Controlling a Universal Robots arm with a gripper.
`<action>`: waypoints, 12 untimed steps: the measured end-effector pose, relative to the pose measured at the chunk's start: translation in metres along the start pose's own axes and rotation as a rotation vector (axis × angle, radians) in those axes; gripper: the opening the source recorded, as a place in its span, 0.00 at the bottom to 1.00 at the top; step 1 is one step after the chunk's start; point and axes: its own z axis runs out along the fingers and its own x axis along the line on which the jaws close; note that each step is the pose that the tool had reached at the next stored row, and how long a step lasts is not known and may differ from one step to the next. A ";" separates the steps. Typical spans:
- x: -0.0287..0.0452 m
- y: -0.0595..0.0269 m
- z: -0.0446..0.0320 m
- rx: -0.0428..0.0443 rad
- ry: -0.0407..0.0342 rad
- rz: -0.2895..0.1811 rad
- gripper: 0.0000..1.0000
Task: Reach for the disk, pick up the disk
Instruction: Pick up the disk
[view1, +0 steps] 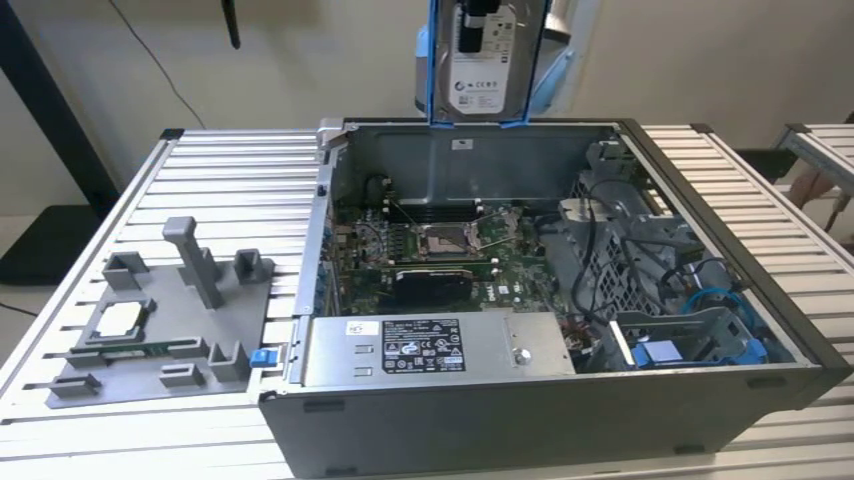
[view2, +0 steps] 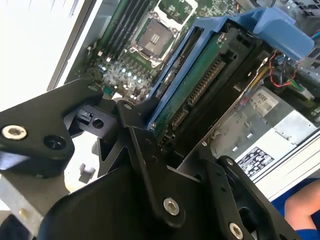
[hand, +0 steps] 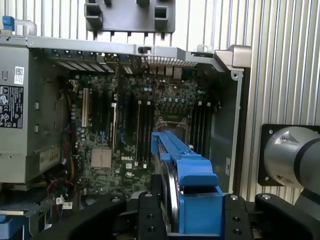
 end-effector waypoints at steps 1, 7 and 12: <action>0.0001 -0.0018 0.0002 0.0001 -0.0001 0.001 0.00; 0.0008 -0.0146 0.0014 0.0005 0.0001 0.008 0.00; 0.0012 -0.0246 0.0018 0.0005 0.0001 0.010 0.00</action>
